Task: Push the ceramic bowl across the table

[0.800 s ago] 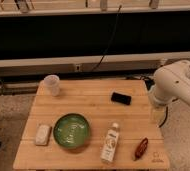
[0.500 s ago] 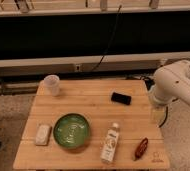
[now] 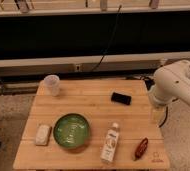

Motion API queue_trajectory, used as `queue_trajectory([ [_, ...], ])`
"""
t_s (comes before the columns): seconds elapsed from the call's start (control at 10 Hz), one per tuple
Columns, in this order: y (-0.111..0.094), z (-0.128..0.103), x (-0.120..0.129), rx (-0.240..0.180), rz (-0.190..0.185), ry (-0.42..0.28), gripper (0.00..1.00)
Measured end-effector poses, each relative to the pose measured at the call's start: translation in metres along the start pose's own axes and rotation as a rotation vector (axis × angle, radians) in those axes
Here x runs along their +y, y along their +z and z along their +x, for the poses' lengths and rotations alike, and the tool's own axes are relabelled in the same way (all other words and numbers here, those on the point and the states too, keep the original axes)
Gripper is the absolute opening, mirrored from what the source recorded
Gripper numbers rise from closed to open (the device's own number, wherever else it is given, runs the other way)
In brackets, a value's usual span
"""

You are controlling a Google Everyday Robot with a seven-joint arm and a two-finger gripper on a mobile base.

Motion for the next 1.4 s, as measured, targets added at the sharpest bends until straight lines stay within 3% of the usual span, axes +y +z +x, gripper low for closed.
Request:
queue_trajectory([
  [0.7, 0.001, -0.001, 0.0, 0.004, 0.001, -0.003, 0.8],
  [1.1, 0.001, -0.047, -0.004, 0.026, 0.016, -0.053, 0.8],
  [1.4, 0.004, -0.06, -0.005, 0.043, 0.029, -0.087, 0.8],
])
